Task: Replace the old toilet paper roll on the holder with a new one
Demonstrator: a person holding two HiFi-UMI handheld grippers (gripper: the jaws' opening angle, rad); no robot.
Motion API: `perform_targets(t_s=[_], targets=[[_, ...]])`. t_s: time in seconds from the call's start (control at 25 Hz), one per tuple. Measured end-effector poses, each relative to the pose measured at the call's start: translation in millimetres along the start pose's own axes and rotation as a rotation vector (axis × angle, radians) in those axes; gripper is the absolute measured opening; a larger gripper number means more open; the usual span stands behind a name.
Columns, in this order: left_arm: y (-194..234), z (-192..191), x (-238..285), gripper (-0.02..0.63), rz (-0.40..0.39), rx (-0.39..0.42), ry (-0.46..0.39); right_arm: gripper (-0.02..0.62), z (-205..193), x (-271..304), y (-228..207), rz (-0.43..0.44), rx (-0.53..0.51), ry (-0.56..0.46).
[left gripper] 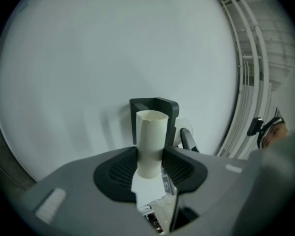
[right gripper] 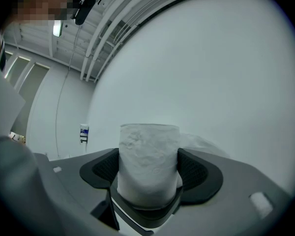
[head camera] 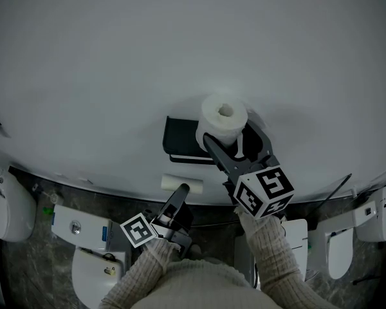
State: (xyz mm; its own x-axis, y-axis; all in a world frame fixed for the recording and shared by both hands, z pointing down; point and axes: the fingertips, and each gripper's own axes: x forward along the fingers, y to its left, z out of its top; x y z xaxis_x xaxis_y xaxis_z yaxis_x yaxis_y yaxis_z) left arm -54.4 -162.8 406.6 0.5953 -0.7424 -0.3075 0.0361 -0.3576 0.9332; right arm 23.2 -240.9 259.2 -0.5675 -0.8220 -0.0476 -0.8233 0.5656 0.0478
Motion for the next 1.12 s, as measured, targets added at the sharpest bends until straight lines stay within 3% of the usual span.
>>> perform_targets(t_s=[0.44,1.12], targets=[[-2.8,-13.5,0.5,0.153,-0.004,-0.012,0.023,0.364,10.6,-12.9,-5.5,-0.014,0.016,-0.033],[0.8,-30.1,8.0,0.153,-0.011,-0.036,0.083,0.364,32.5,-61.7,-16.1,-0.064,0.123,-0.160]])
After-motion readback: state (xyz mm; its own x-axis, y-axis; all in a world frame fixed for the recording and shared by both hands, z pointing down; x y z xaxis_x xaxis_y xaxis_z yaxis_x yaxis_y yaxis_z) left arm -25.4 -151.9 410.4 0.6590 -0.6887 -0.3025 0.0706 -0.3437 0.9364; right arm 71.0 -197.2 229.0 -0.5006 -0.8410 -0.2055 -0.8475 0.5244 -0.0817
